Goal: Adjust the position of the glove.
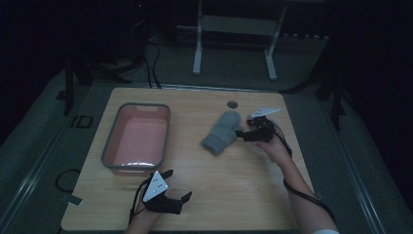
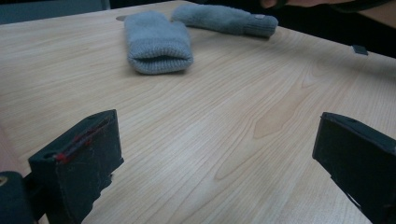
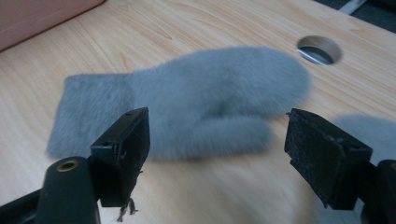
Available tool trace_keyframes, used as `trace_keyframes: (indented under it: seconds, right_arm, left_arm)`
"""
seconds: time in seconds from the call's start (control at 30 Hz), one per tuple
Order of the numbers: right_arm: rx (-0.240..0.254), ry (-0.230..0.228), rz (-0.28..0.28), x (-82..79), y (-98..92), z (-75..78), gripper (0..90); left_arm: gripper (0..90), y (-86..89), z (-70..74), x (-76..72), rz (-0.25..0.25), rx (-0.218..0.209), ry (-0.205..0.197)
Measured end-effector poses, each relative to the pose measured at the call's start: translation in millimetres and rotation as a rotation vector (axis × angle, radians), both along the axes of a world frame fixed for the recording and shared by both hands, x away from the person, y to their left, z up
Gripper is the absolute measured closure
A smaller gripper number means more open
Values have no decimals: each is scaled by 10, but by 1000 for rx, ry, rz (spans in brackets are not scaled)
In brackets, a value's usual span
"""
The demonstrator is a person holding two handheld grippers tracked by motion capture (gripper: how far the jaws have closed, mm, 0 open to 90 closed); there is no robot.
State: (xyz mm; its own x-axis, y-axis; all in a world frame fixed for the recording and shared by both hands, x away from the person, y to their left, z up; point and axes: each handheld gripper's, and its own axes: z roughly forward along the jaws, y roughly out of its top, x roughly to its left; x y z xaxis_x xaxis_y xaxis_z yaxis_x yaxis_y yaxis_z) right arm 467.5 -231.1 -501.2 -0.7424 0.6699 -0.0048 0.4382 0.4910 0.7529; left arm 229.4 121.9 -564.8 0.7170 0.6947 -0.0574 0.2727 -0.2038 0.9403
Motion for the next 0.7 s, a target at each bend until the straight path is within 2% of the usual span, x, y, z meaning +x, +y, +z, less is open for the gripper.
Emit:
trace_keyframes:
  seconds: [0.07,0.1,0.23,0.4,0.57,0.63,0.7]
  right_arm:
    - [-9,-1,14,34,47,-20,268]
    - [-43,-5,19,90,137,-57,268]
    - [-79,-4,46,218,303,-102,268]
    - [-100,28,48,371,446,-201,296]
    - [-98,61,41,460,526,-354,303]
    - [-123,75,37,476,559,-427,372]
    - [-123,83,39,481,564,-424,522]
  left_arm:
    - [16,-2,6,-5,4,-2,2]
    - [16,-1,10,-10,6,-4,2]
    - [16,-1,16,-16,-1,-4,-2]
    - [16,-5,21,-26,-8,-13,5]
    - [16,-16,27,-37,-14,-9,-1]
    - [16,-17,25,-36,-15,-4,0]
    - [16,-20,25,-37,-14,-1,2]
